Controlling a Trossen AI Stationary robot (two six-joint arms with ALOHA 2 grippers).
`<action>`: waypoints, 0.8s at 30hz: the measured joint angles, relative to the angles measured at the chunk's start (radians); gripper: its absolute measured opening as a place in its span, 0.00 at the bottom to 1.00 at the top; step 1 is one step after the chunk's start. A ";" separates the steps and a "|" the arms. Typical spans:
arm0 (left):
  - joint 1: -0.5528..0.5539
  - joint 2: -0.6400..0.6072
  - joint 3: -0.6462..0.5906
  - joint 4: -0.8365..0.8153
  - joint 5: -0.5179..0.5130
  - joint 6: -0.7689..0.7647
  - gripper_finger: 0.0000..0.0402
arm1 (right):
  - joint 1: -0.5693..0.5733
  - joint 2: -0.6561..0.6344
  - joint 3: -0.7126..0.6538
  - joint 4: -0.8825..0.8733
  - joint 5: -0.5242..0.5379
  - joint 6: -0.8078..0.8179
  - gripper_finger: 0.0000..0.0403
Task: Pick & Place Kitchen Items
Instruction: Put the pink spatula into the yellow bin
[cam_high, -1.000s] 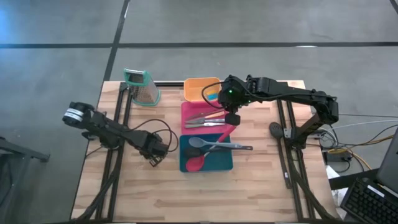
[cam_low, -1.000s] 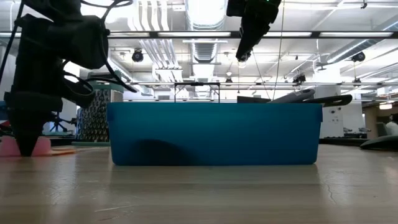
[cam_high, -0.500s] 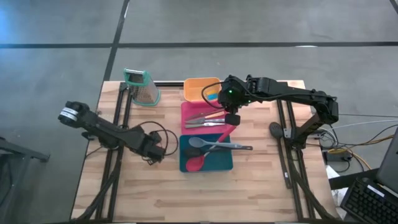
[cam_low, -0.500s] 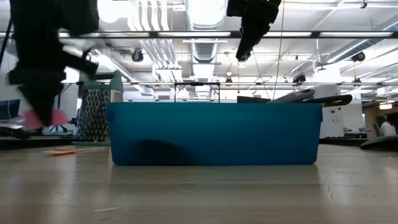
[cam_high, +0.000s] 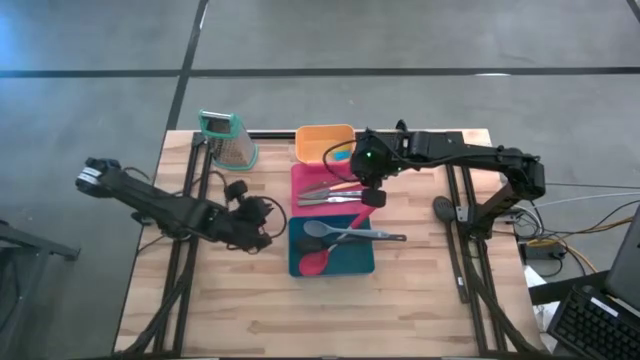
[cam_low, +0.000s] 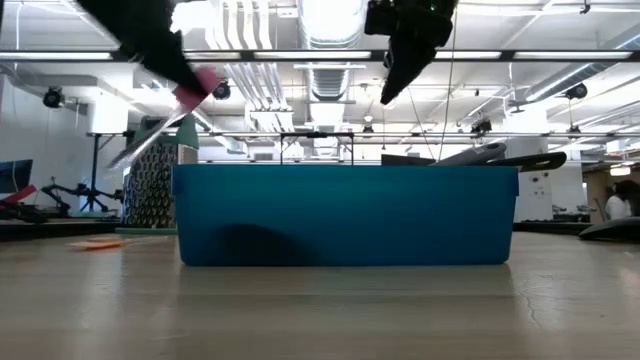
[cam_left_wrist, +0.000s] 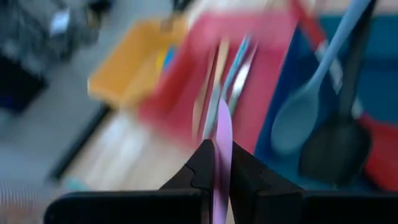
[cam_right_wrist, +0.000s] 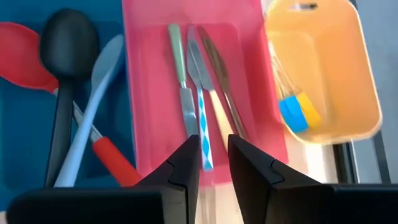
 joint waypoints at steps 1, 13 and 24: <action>0.001 -0.006 -0.001 0.057 -0.009 0.059 0.06 | 0.006 -0.004 -0.019 0.028 -0.001 -0.004 0.19; 0.042 -0.007 -0.070 0.836 0.166 0.701 0.06 | 0.100 -0.055 -0.328 0.503 -0.103 -0.078 0.08; 0.210 -0.005 -0.189 1.249 0.575 0.757 0.06 | 0.168 -0.156 -0.654 1.236 -0.112 -0.042 0.05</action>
